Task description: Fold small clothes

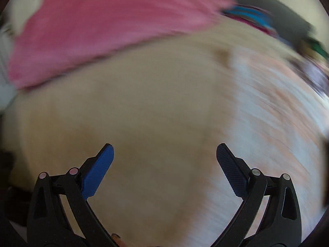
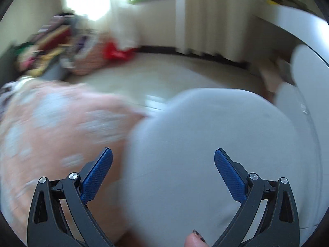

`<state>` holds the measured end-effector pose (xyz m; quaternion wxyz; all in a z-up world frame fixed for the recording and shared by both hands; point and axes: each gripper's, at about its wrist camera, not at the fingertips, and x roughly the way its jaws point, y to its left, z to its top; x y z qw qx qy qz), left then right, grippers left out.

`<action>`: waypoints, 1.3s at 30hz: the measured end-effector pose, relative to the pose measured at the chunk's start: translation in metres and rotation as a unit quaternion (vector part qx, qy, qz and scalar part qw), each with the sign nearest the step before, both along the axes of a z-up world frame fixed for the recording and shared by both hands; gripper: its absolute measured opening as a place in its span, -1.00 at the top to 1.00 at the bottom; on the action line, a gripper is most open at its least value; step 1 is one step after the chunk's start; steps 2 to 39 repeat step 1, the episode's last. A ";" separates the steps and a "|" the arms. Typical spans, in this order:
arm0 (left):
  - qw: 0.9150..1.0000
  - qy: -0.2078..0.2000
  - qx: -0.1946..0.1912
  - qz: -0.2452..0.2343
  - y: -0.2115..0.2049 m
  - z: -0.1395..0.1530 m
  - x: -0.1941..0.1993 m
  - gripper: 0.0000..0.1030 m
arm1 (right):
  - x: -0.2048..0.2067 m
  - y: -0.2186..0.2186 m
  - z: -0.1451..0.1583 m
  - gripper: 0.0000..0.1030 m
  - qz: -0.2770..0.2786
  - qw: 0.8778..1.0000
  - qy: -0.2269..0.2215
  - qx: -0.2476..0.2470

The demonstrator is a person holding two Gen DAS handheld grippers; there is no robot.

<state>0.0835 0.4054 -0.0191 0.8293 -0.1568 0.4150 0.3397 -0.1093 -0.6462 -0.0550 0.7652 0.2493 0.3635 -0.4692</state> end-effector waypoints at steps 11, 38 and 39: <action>0.999 0.009 0.018 0.032 0.027 -0.002 -0.001 -0.82 | -0.012 -0.033 -0.013 -0.91 -0.037 0.999 0.031 -0.005; 0.999 0.009 0.018 0.032 0.027 -0.002 -0.001 -0.82 | -0.012 -0.033 -0.013 -0.91 -0.037 0.999 0.031 -0.005; 0.999 0.009 0.018 0.032 0.027 -0.002 -0.001 -0.82 | -0.012 -0.033 -0.013 -0.91 -0.037 0.999 0.031 -0.005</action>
